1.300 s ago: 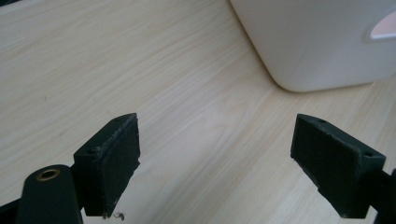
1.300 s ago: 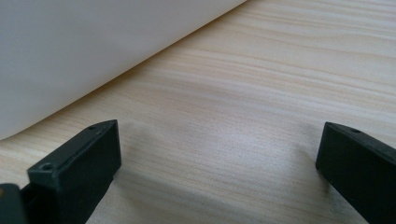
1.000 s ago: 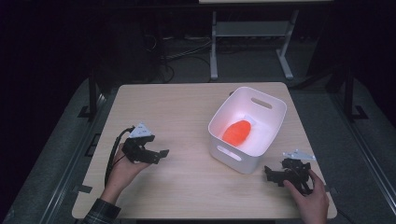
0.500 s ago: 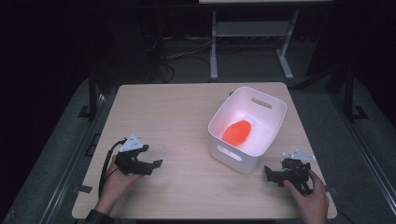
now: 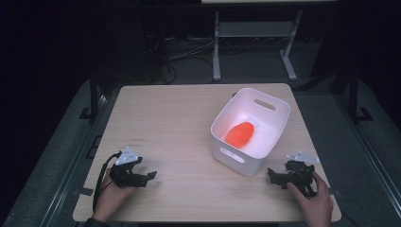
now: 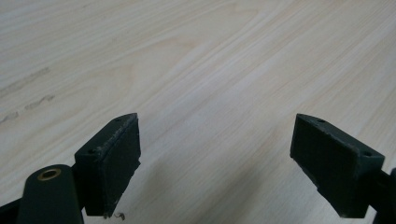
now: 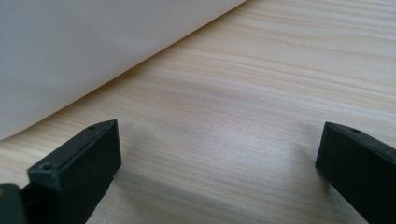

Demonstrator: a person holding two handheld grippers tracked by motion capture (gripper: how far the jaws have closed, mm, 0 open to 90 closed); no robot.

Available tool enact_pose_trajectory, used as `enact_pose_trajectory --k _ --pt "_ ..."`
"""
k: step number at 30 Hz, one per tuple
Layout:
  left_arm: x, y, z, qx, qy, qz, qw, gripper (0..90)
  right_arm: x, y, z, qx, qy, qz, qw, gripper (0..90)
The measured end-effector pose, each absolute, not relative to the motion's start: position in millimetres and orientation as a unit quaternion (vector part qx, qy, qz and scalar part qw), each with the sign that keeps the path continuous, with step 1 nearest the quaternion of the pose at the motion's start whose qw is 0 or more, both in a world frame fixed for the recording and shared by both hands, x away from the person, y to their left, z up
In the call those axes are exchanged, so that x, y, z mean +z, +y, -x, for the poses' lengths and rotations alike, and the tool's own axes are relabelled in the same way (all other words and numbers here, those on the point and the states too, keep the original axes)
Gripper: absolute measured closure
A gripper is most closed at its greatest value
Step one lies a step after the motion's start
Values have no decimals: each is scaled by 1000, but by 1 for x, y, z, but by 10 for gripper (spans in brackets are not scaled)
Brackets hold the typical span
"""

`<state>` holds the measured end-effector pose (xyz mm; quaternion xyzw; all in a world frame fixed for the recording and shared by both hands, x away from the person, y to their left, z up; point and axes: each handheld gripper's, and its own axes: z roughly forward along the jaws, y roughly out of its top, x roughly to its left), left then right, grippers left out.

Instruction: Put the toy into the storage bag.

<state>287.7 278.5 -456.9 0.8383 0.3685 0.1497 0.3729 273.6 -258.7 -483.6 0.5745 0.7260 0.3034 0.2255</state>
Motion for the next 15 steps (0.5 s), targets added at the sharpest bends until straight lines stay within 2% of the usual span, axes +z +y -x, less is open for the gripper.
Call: enact_pose_trajectory --k 15 --pt "-472 282 -288 152 366 -849 350 133 -484 -259 -274 303 726 -575 225 0"
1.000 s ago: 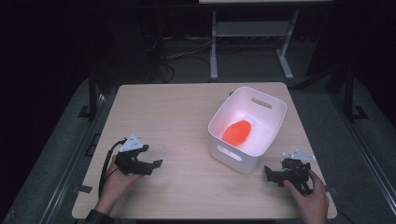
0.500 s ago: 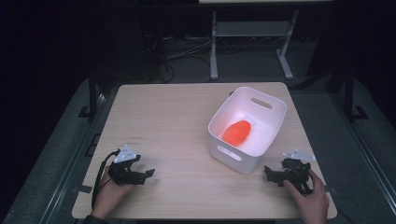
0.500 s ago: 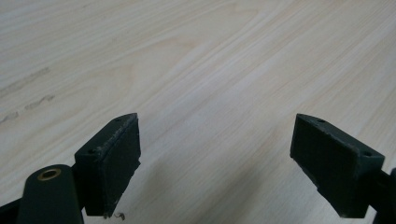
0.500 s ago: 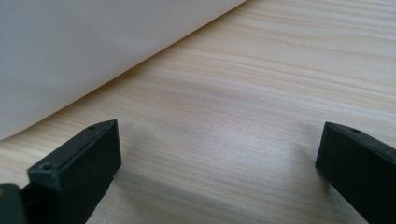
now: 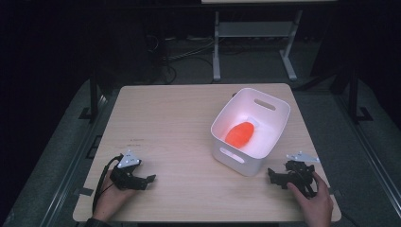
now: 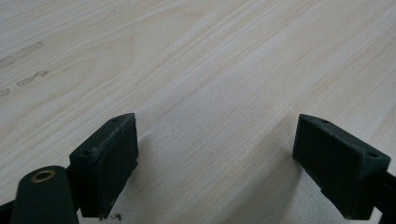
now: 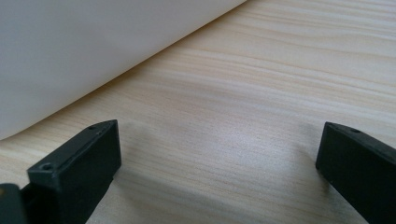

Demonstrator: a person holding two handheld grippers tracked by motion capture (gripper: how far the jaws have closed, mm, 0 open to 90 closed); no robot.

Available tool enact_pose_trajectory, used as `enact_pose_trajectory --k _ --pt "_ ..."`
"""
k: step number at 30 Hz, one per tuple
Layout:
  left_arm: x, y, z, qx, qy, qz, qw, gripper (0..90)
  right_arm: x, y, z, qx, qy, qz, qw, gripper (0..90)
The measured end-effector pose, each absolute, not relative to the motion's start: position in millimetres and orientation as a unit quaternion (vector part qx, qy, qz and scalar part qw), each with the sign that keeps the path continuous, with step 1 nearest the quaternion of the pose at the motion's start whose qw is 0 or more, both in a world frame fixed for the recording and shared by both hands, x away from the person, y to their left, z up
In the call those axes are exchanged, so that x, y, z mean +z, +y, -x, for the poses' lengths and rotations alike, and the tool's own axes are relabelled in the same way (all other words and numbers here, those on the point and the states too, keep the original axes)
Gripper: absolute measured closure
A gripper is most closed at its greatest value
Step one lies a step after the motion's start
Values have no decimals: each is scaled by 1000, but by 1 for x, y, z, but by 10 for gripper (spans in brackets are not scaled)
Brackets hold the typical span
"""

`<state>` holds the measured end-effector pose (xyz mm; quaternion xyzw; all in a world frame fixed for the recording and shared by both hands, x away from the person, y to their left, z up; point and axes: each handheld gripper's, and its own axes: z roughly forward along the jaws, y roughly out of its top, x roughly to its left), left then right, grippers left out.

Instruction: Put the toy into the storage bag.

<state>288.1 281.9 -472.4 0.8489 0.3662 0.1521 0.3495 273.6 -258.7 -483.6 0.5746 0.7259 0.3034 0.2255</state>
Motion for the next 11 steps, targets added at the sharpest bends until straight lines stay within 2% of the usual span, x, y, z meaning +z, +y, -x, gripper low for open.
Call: enact_pose_trajectory --k 11 --pt "-475 283 -287 157 360 -847 359 126 -484 -259 -274 303 726 -575 225 0"
